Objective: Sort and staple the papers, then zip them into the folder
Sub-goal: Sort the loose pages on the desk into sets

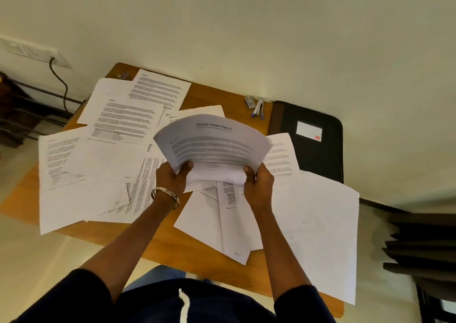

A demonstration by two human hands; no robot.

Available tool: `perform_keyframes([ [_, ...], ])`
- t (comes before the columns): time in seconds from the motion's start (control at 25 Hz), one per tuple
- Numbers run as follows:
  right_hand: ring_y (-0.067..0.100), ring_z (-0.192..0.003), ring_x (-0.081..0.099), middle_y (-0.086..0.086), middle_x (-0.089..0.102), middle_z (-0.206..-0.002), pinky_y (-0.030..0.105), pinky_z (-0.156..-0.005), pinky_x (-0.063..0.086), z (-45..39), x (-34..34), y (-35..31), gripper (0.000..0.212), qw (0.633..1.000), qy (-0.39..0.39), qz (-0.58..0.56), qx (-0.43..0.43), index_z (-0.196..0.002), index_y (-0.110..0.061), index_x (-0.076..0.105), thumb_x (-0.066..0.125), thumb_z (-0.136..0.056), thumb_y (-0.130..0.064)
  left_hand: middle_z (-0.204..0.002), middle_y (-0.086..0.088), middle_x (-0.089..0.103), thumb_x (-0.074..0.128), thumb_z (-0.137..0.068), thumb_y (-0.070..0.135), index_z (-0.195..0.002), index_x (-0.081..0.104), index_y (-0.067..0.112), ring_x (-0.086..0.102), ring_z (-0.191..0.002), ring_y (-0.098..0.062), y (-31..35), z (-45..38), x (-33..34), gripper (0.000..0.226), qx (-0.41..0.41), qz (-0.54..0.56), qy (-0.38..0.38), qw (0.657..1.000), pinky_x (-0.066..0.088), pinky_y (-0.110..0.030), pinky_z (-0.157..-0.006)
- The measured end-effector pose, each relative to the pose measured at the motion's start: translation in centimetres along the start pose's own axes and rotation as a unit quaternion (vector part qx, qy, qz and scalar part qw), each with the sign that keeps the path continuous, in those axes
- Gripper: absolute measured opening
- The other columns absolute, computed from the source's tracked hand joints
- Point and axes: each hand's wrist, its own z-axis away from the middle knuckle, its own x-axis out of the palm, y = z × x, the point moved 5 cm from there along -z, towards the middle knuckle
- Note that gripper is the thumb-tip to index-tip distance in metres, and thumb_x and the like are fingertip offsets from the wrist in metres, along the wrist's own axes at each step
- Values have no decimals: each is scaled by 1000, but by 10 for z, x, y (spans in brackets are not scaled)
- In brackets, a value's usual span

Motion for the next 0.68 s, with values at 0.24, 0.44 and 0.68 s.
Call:
perform_keyframes([
  [0.24,20,-110,60,3,61,-119,32,-99,47,-14,0,-25,35,996,-47,-75,-29,-129,-14,49,55,-95,-16,-105,-7,60,61,-88,19,-116,58,-1,55,-93,-23,13,-11,-23,34,62,-5,6,998,47,-36,-83],
  [0.44,33,-134,39,11,45,-144,53,-112,30,-4,11,45,59,959,-71,272,-44,-138,-13,42,35,-95,-52,-108,-15,61,60,-89,15,-118,56,-1,56,-93,-28,-22,-26,-57,33,-80,73,102,989,49,-44,-91],
  [0.68,29,-147,-10,10,-4,-160,47,-117,-10,28,73,70,114,891,-241,376,-83,-152,-14,2,-27,-65,-80,-119,-11,59,65,-85,16,-126,50,3,55,-104,-30,-65,-37,-87,45,-243,166,144,945,44,-35,-90],
])
